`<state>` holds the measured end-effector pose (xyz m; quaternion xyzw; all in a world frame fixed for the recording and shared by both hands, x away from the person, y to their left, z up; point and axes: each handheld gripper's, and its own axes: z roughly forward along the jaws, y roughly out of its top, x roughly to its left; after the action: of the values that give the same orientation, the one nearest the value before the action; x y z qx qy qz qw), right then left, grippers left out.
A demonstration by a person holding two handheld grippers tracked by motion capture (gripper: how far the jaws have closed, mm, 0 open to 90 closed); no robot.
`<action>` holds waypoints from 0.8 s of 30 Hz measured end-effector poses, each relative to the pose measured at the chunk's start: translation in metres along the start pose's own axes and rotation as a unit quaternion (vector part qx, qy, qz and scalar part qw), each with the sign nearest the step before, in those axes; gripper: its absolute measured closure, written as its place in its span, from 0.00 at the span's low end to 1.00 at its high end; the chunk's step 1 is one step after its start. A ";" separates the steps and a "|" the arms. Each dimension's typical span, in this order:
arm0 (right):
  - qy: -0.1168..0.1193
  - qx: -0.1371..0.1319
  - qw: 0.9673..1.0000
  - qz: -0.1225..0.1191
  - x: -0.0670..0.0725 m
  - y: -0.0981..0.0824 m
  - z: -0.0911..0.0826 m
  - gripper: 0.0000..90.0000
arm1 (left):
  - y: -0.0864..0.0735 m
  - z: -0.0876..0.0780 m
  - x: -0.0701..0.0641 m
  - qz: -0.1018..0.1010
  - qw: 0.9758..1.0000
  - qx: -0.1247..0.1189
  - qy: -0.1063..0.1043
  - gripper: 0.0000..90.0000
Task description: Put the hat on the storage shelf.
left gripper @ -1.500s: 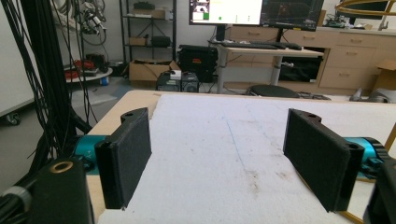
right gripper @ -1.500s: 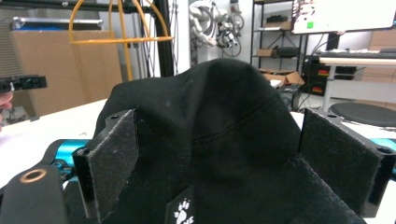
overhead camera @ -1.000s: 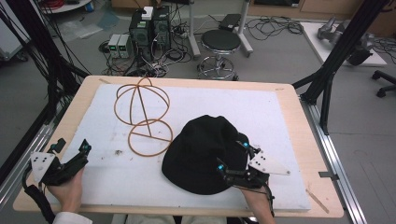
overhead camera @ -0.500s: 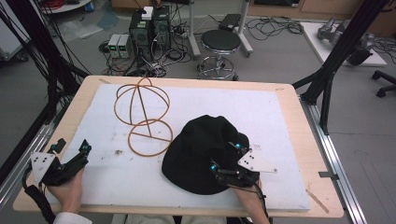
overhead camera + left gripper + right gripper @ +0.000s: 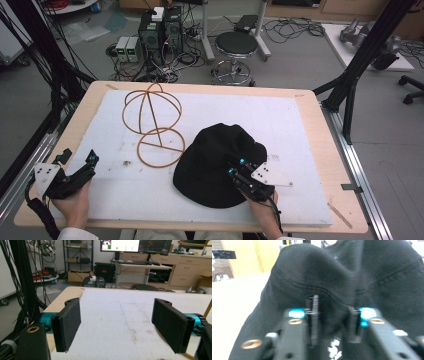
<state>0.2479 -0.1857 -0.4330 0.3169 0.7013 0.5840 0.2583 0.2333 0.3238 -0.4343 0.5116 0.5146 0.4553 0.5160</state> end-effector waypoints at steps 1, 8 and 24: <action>0.008 0.003 1.000 0.009 -0.002 0.000 0.000 0.92 | 0.000 0.000 0.000 0.000 1.000 0.000 0.000 0.26; 0.009 0.000 1.000 0.023 -0.004 0.001 -0.002 0.97 | 0.000 0.001 -0.002 0.003 1.000 0.001 -0.004 0.26; 0.002 -0.060 0.998 0.024 -0.010 0.017 -0.006 0.97 | -0.001 0.003 -0.009 0.008 1.000 0.000 -0.013 0.26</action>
<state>0.2523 -0.1949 -0.4157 0.3162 0.6576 0.6319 0.2613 0.2362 0.3148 -0.4347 0.5212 0.5037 0.4529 0.5192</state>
